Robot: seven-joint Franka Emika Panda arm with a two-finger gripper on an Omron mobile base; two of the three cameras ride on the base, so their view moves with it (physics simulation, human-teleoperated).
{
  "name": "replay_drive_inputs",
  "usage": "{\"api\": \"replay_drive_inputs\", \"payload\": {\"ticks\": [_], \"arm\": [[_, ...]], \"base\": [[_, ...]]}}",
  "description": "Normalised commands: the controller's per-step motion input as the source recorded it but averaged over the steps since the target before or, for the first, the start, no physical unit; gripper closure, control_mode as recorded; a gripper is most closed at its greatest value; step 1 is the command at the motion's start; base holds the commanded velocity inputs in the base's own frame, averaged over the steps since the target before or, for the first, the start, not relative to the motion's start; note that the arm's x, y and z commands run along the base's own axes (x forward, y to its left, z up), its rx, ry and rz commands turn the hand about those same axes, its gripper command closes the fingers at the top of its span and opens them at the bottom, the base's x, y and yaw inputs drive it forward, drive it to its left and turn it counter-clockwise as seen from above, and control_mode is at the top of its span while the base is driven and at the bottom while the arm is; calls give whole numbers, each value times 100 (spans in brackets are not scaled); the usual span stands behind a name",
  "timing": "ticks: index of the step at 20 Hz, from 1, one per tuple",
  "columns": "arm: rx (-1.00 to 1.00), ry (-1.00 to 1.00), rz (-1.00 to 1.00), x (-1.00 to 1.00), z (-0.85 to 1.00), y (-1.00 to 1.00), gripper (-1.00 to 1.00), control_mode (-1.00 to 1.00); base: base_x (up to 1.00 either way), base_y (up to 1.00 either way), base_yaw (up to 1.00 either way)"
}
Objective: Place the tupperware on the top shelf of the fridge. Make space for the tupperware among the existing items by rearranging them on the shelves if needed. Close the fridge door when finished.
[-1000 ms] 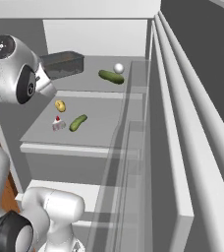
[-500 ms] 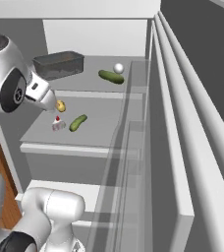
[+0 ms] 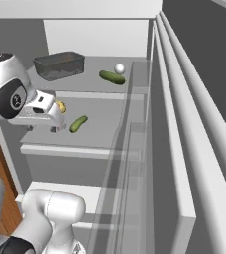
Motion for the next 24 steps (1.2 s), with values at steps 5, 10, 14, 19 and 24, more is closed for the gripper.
{"api": "replay_drive_inputs", "payload": {"ticks": [5, 10, 14, 19, 24], "arm": [[-4, 0, 0, -4, -59, -28, -100, -100], [0, -6, 1, -11, -14, -1, -100, -100], [0, -16, 5, -29, 0, 0, -100, -100], [0, -9, 3, -15, 0, 0, -100, 100], [0, 0, 0, 0, 0, 0, -100, 100]], "base": [[0, 0, 0], [0, 0, 0], [0, 0, 0], [-10, 0, 2], [-40, 0, 2]]}}
